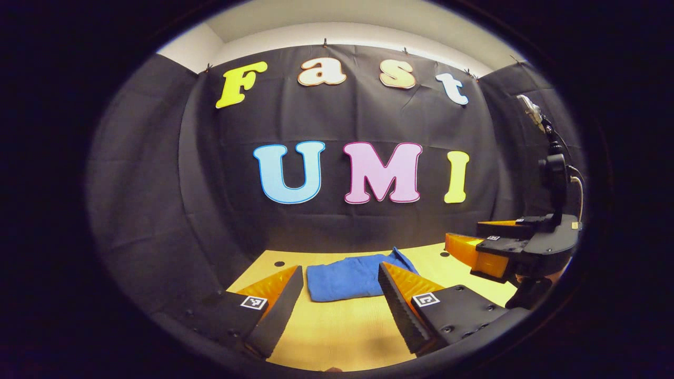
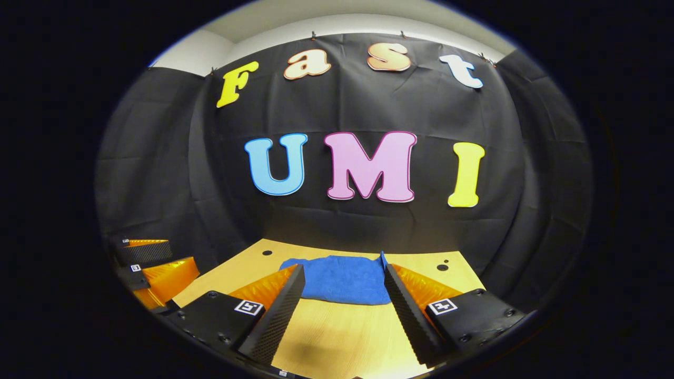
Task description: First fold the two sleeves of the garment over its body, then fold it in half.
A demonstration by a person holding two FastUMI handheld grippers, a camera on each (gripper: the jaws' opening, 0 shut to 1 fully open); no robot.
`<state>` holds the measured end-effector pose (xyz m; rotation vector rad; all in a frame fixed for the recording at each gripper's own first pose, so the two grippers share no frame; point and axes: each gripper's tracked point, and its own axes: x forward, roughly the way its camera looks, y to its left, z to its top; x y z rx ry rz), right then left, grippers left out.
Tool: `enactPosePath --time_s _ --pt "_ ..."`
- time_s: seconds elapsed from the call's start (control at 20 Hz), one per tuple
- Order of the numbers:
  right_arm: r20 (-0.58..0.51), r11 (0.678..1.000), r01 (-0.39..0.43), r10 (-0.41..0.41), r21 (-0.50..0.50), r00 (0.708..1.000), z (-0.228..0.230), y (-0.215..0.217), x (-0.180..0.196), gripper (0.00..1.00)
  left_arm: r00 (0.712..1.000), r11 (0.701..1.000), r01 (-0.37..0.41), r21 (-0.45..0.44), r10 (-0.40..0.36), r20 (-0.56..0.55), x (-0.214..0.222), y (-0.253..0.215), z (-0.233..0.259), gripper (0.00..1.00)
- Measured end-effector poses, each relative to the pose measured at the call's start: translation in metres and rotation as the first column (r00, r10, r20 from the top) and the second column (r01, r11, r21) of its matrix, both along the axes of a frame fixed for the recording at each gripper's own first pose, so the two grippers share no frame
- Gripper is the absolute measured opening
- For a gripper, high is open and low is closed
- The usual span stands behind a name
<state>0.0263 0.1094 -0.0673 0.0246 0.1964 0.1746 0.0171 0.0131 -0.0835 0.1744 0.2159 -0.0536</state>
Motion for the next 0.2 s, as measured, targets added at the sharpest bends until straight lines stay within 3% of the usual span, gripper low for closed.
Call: enactPosePath --time_s 0.05,0.1,0.2 --pt "-0.001 1.000 -0.015 0.015 -0.012 1.000 0.001 0.005 0.002 0.96 1.000 1.000 -0.011 -0.012 0.011 -0.001 -0.004 0.002 0.001 0.86" --pt "-0.009 0.999 -0.031 0.031 -0.021 0.999 0.002 0.012 0.002 0.97 1.000 0.999 -0.020 -0.038 0.019 -0.008 -0.006 0.004 0.002 0.79" --pt "0.011 0.998 -0.056 0.056 -0.021 0.998 0.011 0.026 0.007 0.96 0.999 0.996 -0.039 -0.085 0.038 -0.009 -0.008 0.011 0.005 0.82"
